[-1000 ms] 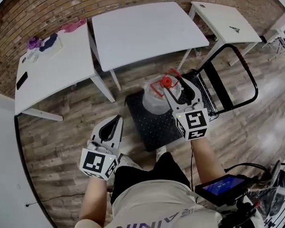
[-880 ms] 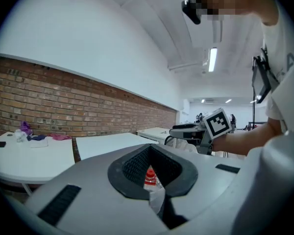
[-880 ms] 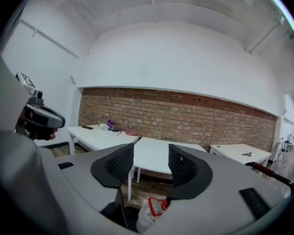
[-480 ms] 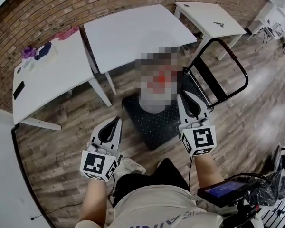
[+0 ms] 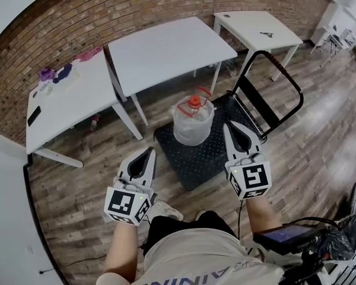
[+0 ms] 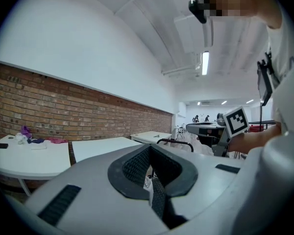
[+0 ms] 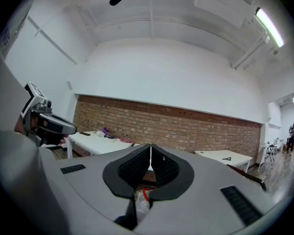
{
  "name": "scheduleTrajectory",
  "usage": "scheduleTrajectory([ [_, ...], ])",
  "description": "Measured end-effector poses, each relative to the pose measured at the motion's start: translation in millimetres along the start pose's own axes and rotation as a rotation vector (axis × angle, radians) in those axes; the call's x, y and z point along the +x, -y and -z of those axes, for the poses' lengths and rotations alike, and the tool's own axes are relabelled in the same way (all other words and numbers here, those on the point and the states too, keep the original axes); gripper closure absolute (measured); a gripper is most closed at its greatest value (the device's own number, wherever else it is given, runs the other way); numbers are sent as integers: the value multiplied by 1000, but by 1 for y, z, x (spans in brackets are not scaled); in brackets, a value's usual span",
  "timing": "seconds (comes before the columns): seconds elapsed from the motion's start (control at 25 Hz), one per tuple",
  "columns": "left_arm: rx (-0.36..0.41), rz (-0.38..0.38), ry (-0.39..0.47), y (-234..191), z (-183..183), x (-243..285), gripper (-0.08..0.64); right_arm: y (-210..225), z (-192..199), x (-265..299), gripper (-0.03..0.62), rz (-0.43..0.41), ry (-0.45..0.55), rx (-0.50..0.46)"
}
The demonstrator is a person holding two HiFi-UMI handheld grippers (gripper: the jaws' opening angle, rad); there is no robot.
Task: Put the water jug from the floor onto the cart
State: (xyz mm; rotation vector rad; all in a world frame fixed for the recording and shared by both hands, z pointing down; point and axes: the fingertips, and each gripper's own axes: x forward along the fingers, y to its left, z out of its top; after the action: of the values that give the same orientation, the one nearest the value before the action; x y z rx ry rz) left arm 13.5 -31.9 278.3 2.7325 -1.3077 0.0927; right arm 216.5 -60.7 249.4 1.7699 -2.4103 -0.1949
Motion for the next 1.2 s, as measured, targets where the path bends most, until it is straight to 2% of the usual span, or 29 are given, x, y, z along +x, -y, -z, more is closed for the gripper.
scheduleTrajectory([
  [0.28,29,23,10,65,-9,-11,558,12,8,-77,586,-31,0,-16],
  [0.56,73,58,14,114,-15,-26,558,25,17,-131,588,4,-16,3],
  [0.88,81,92,39,115,-25,-28,558,22,11,-150,588,46,-30,-9],
  [1.04,69,83,31,89,-19,-39,558,-4,9,-134,588,37,-64,-29],
  [1.2,104,86,24,71,-20,-46,558,-33,1,-116,588,26,-65,-58],
])
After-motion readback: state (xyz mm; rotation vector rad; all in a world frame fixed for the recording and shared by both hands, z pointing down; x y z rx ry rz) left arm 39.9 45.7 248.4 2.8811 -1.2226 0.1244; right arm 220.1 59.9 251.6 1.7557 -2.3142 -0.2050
